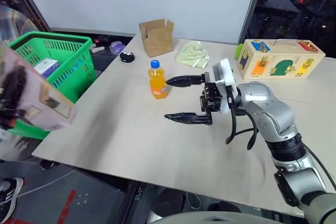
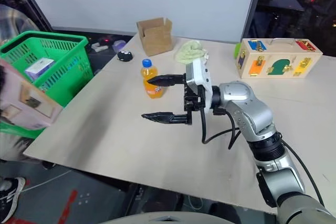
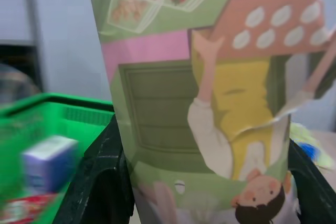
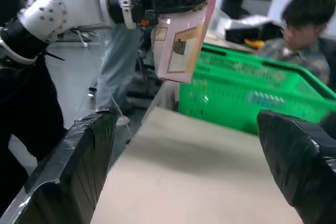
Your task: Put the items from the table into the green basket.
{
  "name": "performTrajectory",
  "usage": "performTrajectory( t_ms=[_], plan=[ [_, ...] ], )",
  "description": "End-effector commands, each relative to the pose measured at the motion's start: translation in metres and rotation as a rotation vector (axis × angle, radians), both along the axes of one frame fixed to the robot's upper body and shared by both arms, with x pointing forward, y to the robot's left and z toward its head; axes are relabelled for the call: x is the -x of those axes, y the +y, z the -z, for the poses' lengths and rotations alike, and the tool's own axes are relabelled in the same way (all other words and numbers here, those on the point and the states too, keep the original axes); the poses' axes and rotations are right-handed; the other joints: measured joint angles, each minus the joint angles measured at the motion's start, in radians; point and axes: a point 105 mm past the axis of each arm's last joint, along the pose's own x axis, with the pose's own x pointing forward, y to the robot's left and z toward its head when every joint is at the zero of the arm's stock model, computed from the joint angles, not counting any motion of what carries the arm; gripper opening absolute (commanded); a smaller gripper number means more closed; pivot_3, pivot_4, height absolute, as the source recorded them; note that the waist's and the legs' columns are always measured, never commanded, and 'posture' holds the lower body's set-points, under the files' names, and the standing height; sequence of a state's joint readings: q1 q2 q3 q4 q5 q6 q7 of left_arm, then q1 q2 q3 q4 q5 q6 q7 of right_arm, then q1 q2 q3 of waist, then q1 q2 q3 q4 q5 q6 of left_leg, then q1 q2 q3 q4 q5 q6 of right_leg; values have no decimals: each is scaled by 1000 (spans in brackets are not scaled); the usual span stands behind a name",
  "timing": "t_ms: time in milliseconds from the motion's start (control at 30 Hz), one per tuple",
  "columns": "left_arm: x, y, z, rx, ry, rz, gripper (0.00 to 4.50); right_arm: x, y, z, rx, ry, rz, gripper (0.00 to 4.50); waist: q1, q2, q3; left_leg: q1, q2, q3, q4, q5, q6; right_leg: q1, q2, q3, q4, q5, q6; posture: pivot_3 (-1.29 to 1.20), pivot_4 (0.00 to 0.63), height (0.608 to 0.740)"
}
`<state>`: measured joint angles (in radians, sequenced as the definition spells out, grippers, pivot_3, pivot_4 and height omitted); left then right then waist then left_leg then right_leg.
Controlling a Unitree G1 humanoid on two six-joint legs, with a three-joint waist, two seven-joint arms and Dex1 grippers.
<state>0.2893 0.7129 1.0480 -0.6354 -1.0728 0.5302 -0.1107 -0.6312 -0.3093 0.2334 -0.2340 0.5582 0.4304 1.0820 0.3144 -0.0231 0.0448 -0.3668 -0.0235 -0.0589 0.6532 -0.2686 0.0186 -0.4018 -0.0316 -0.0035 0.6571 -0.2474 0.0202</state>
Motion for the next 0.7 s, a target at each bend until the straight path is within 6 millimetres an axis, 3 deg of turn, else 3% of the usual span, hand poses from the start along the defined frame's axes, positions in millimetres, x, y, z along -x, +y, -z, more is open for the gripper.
performTrajectory(
  t_ms=[33, 233, 400, 533, 700],
  plan=[
    [13, 23, -23, -46, -64, -67, 2529, 7, 11, -13, -42, -41, -20, 4500, 17, 0, 0, -1, 0, 0, 0, 0, 0, -1, 0, -1, 0, 0, 0, 466, 0, 740],
    [32, 33, -21, -42, -63, -129, 2529, 4, 20, -14, -61, -30, -35, 4500, 69, -4, -2, -14, -1, 0, 0, -2, -4, -11, -1, -1, -2, 3, -1, 538, 0, 740],
    [35, 76, -32, -99, -36, -267, 2529, -8, 40, -30, -105, -61, 23, 4500, 117, -4, -3, -15, 1, -3, 0, -4, -7, -12, 1, -5, -3, 2, -1, 538, 0, 740],
    [16, 109, -61, -171, -57, -305, 2529, -31, 56, -45, -133, -75, 188, 4500, 147, -5, -3, -15, 4, -3, -1, -5, -13, -12, 9, -11, -3, -2, -2, 497, 0, 740],
    [-24, 147, -96, -265, -55, -318, 2529, -25, 66, -51, -125, -124, 197, 4500, 158, -7, -4, -18, 8, -2, -1, -4, -19, -12, 13, -20, -6, -5, -7, 414, 0, 740]
  ],
)
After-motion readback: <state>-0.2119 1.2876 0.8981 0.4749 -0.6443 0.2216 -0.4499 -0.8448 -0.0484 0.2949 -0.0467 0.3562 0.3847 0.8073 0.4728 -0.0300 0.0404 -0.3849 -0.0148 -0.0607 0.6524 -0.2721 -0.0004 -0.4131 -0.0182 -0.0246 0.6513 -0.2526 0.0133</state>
